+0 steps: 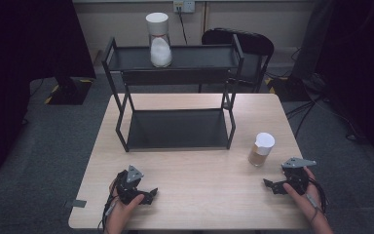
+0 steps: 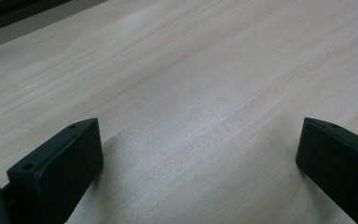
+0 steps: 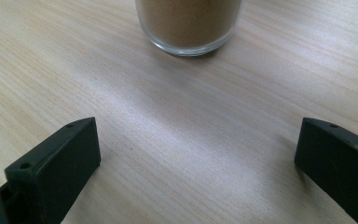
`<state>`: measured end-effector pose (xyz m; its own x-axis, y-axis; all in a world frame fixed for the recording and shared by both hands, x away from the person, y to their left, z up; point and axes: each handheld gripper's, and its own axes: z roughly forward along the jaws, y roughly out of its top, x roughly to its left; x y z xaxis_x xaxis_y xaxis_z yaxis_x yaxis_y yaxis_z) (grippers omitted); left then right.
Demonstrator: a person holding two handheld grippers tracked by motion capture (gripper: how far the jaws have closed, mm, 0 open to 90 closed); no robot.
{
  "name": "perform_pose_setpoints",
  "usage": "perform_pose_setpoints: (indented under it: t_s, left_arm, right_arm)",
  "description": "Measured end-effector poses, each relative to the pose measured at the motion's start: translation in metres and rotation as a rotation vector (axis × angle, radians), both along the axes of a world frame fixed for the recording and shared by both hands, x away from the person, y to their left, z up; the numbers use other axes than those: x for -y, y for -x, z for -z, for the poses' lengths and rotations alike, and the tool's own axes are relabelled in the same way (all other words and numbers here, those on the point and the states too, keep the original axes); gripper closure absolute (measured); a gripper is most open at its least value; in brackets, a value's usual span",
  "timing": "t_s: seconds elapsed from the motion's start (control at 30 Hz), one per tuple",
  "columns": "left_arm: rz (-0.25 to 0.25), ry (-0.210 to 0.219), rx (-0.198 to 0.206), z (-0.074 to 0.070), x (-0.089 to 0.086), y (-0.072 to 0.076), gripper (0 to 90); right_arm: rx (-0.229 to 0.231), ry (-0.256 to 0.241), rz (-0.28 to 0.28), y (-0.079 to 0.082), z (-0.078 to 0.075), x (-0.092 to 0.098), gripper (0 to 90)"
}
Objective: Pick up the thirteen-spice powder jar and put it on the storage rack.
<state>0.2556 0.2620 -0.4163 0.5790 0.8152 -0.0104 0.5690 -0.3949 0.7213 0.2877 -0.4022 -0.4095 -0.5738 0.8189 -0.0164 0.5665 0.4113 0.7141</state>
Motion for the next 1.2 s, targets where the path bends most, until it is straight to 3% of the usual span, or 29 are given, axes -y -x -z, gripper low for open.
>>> perform_pose_setpoints:
  t_s: [0.27, 0.43, 0.93, 1.2]
  left_arm:
    - [0.000, 0.001, 0.000, 0.000, 0.000, 0.000, 0.0]
    - [0.000, 0.000, 0.000, 0.000, 0.000, 0.000, 0.0]
    - [0.000, 0.000, 0.000, 0.000, 0.000, 0.000, 0.0]
    - [0.000, 0.000, 0.000, 0.000, 0.000, 0.000, 0.0]
  right_arm:
    - [0.003, 0.005, -0.013, -0.002, 0.000, 0.000, 0.0]
    - [0.028, 0.039, -0.020, -0.001, -0.003, -0.007, 1.7]
    - [0.054, -0.039, 0.000, -0.015, -0.019, -0.011, 1.4]
    - [0.065, -0.041, -0.007, -0.025, -0.025, -0.017, 1.4]
